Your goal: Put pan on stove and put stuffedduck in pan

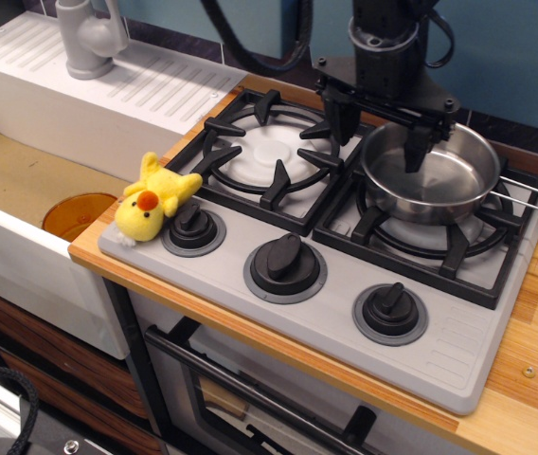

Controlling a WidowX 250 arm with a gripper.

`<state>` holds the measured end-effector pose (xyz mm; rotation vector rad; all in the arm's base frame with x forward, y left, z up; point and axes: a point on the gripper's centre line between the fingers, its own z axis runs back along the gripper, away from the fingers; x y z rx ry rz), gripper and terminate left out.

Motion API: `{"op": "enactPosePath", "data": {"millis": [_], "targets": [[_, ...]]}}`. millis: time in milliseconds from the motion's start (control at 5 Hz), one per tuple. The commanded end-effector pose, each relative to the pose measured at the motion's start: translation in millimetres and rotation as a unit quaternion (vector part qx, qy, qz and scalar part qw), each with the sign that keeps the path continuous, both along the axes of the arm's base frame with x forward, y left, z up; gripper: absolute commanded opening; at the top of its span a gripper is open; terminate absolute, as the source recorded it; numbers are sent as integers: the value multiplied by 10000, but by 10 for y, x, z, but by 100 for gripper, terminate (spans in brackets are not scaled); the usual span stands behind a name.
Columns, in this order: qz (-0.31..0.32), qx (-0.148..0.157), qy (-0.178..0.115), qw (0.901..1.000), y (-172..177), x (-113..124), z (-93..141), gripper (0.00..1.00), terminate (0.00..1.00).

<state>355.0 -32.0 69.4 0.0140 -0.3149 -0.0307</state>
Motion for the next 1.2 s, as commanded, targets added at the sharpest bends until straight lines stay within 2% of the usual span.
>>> {"op": "enactPosePath", "data": {"millis": [0, 600, 800, 1000], "targets": [[58, -52, -229, 9997, 2, 4, 29, 100, 0], [-67, -111, -413, 9991, -18, 14, -135, 100, 0], [-200, -185, -468, 9985, 16, 61, -236, 0, 0], [-380, -206, -544, 9976, 67, 120, -276, 0, 0]]}}
